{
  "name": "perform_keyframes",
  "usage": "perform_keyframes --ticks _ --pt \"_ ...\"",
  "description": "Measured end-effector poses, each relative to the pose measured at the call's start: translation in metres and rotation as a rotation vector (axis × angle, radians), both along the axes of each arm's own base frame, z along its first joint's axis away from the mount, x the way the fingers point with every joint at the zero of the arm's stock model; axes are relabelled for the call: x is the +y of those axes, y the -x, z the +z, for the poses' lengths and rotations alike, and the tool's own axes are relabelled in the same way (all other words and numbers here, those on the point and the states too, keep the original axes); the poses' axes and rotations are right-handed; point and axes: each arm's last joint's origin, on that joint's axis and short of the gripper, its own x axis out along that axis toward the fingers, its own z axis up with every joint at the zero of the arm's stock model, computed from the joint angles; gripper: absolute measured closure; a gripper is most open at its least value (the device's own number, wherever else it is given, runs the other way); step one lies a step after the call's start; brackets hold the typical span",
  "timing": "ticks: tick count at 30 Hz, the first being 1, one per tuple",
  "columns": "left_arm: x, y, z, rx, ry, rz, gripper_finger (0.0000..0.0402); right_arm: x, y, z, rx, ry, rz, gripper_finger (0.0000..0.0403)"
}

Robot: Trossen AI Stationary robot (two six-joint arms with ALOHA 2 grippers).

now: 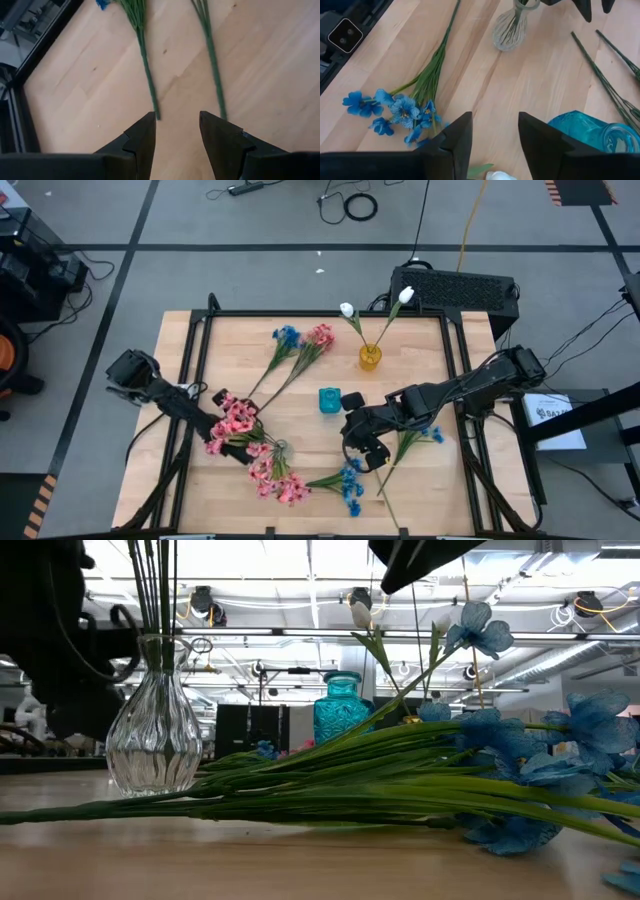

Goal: Sort flowers into vase by color
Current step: Put the pink flowers into the transparent vase

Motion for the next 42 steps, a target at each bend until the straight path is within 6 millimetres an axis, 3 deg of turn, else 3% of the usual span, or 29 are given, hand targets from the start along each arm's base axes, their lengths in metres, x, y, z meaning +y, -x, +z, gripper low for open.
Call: perform_keyframes --ticks 10,24,29,36,42 --pt "0.017 0.017 -0.010 0.072 0.034 0.086 0.0243 0.002 0.001 0.000 0.003 0.004 0.012 0.0255" --pt "0.078 0.038 0.033 0.000 0.019 0.084 0.0243 0.003 -0.001 0.002 -0.032 0.004 0.024 0.0255" --pt "0.102 0.025 0.049 -0.119 0.040 0.046 0.0243 0.004 -0.003 0.003 -0.060 0.004 0.034 0.0255" --pt "0.145 0.005 0.055 -0.183 0.055 -0.019 0.0243 0.004 -0.004 0.004 -0.078 0.008 0.044 0.0255" --pt "0.162 -0.011 0.056 -0.279 0.135 -0.162 0.0243 0.004 -0.004 0.004 -0.071 0.005 0.039 0.0255"
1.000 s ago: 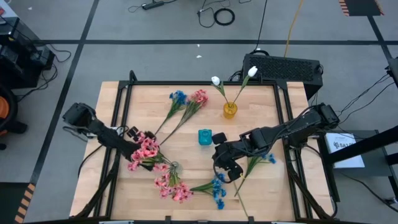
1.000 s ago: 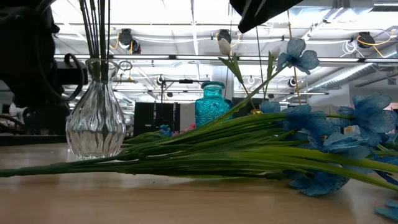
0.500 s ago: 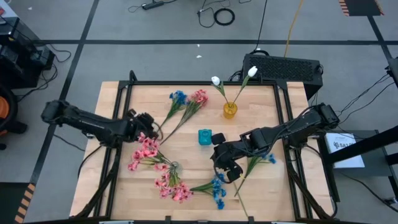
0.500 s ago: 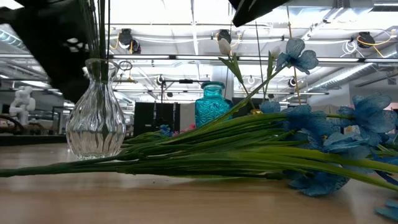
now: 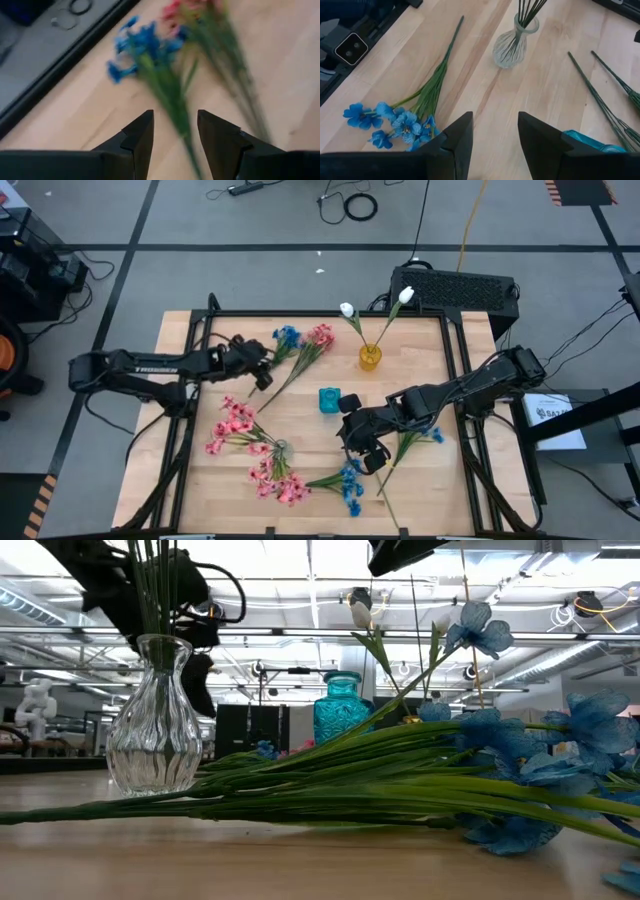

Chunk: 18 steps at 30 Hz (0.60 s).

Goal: Sort flowers into vase by color
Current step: Put the pink flowers into the transparent vase

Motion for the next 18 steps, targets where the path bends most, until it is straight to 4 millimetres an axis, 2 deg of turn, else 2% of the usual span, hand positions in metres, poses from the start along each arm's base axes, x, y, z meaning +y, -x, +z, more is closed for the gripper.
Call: perform_keyframes --ticks 4,11,18 --pt "0.004 -0.013 -0.008 -0.040 0.062 -0.100 0.0243 0.000 0.000 0.000 -0.001 -0.001 -0.001 0.0255" --pt "0.007 -0.034 -0.032 -0.053 0.112 -0.159 0.0243 0.000 0.000 0.000 -0.001 -0.023 -0.023 0.0255" --pt "0.007 -0.043 -0.040 -0.098 0.177 -0.219 0.0243 0.004 0.001 0.000 0.002 -0.032 -0.018 0.0255"
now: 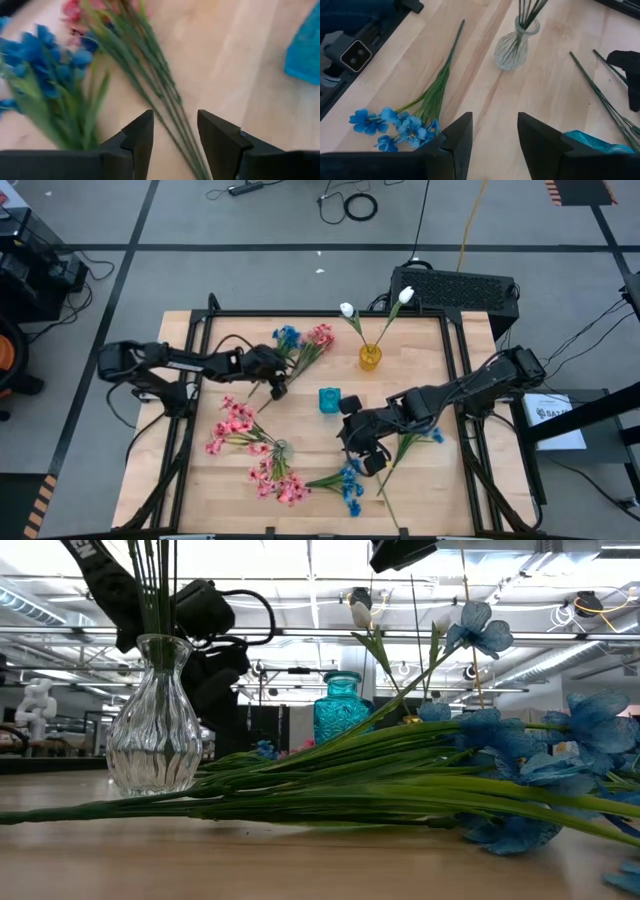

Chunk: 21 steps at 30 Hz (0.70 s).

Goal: Sort flowers into vase by color
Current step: Put the pink flowers into the transparent vase

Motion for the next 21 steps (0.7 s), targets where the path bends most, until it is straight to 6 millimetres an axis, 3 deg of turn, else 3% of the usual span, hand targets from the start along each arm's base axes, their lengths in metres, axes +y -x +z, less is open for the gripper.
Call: perform_keyframes --ticks 7,21 --pt "-0.009 -0.005 -0.012 0.040 0.041 -0.039 0.0243 0.000 0.000 0.000 0.000 -0.001 0.002 0.0255" --pt "-0.017 -0.016 -0.040 0.121 -0.086 0.073 0.0214 0.000 0.000 0.000 -0.001 -0.001 0.002 0.0255"
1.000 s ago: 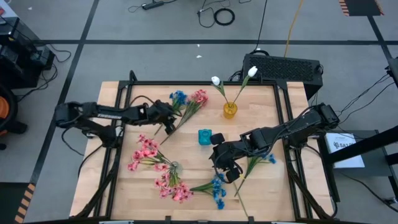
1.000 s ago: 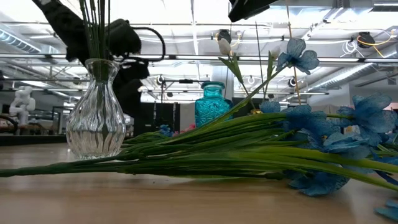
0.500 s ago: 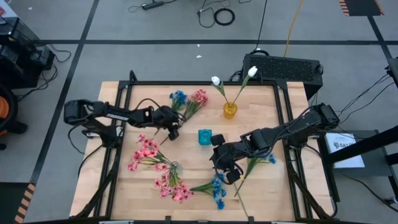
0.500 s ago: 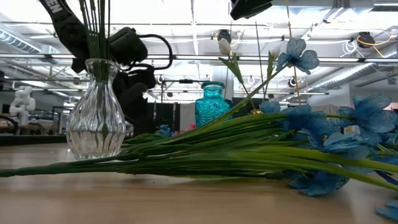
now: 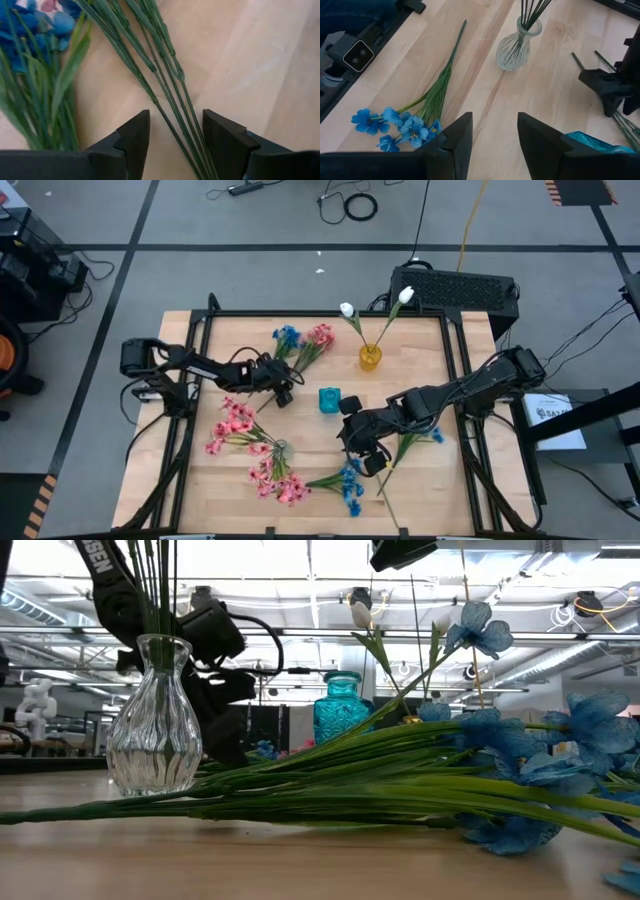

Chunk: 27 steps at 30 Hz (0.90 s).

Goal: Sort flowers into vase by color
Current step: Put the pink flowers into the transparent vase

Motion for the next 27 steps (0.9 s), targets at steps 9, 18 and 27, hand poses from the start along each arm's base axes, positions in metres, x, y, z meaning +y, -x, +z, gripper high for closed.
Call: perform_keyframes --ticks 9,18,27 --pt "0.001 -0.002 -0.004 -0.004 -0.002 0.000 0.0242 0.000 0.000 0.000 0.000 0.002 0.002 0.0255" --pt "0.005 -0.003 -0.003 -0.019 -0.028 -0.007 0.0389 0.000 0.000 0.000 -0.001 0.003 0.002 0.0255" --pt "0.010 0.001 0.020 -0.100 -0.047 0.029 0.0394 0.000 0.000 0.000 0.000 0.003 0.002 0.0255"
